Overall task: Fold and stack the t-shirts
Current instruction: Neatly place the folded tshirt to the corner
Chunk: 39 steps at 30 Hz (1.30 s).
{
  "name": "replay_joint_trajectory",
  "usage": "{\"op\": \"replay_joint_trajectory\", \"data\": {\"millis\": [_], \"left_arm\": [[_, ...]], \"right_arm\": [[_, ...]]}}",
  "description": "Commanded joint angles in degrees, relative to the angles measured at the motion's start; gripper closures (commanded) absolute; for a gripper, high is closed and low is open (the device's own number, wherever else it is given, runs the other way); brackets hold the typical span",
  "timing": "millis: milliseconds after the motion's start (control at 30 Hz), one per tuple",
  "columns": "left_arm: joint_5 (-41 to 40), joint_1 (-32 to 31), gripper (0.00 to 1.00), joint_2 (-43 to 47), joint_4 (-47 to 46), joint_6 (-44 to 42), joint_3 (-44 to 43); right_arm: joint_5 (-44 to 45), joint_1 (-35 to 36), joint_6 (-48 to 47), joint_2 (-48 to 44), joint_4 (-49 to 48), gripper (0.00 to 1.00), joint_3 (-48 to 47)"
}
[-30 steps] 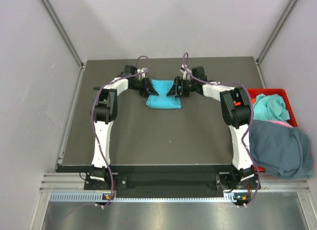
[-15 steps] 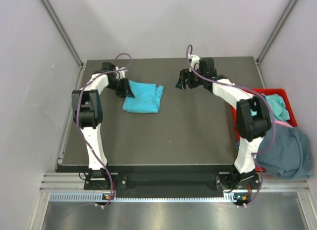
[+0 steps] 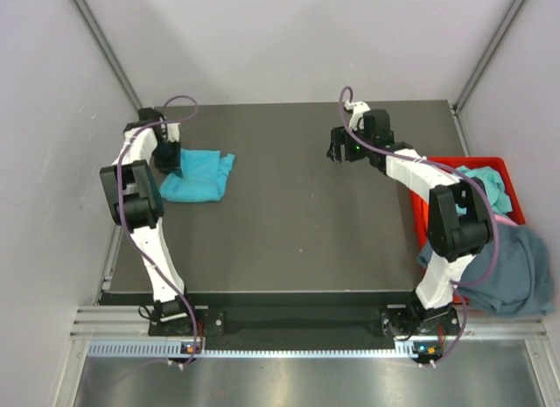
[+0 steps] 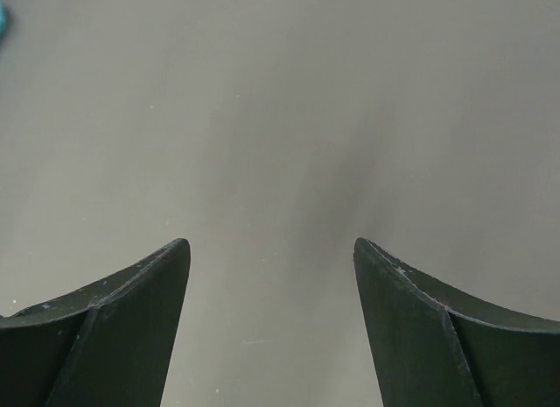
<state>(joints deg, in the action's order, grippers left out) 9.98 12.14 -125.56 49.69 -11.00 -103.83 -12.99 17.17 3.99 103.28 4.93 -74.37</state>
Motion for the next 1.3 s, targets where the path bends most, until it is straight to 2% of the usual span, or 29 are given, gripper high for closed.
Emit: {"op": "replay_joint_trajectory", "data": {"millis": [0, 133, 267, 467, 633, 767, 800, 833, 867, 933, 967, 1000, 1067, 1133, 1167, 1267], "left_arm": [[-11.19, 4.55, 1.00, -2.05, -0.74, -4.72, -6.37], [-18.74, 6.49, 1.00, -5.57, -3.44, -7.62, -10.60], [-22.18, 7.11, 1.00, -8.99, -6.27, -8.59, -12.88], [-24.74, 7.11, 1.00, -12.69, -10.93, -9.47, -17.10], [-24.83, 7.11, 1.00, -15.24, -10.58, -8.60, -21.76], [-25.97, 7.19, 1.00, -15.33, -10.49, -7.98, -22.03], [-26.41, 7.11, 0.96, -15.24, -10.58, -7.89, -21.94], [-27.37, 7.11, 0.78, -14.72, -10.49, -7.46, -21.77], [-27.64, 7.11, 0.69, -14.02, -10.75, -7.10, -21.24], [-27.04, 7.19, 0.61, -9.04, -14.33, -5.62, -16.60], [-26.33, 7.11, 0.47, -6.39, -16.62, -5.08, -13.97], [-25.11, 7.02, 0.44, -3.58, -19.34, -4.47, -8.46], [-22.04, 7.02, 0.34, 4.59, -26.00, -1.92, -3.77], [-19.31, 6.93, 0.29, 11.52, -29.11, 1.05, 1.16], [-16.68, 6.93, 0.28, 13.56, -30.78, 2.29, 2.22], [-10.53, 6.75, 0.26, 20.69, -31.67, 7.83, 6.26]], "right_arm": [[0.25, -0.91, -0.39, -3.00, -2.99, 0.24, -0.78], [0.07, -1.17, -0.56, -3.18, -3.00, 0.24, -0.43], [0.78, -1.61, -0.91, -3.70, -3.52, 0.24, 0.27], [1.04, -2.58, -1.09, -4.23, -4.31, 0.24, 1.42], [0.78, -3.19, -1.00, -4.32, -4.14, 0.24, 1.60], [0.43, -3.63, -1.09, -4.32, -4.14, 0.24, 1.51], [-0.36, -3.72, -1.18, -4.32, -4.14, 0.23, 1.59], [-1.24, -4.07, -1.26, -4.41, -4.14, 0.23, 1.51], [-1.85, -4.16, -1.35, -4.50, -4.22, 0.22, 1.77], [-1.95, -4.42, -1.18, -5.46, -6.23, 0.20, 2.56], [-1.51, -4.42, -1.09, -5.72, -6.42, 0.19, 3.08], [0.32, -4.51, -1.09, -6.07, -6.51, 0.18, 3.18], [4.70, -4.51, -0.31, -7.22, -7.03, 0.11, 4.31], [8.14, -4.60, 0.49, -8.53, -8.26, 0.10, 5.19], [10.51, -4.51, 1.89, -8.80, -8.62, 0.04, 6.16], [19.48, -4.60, 3.56, -9.50, -7.83, 0.02, 6.60]]}}
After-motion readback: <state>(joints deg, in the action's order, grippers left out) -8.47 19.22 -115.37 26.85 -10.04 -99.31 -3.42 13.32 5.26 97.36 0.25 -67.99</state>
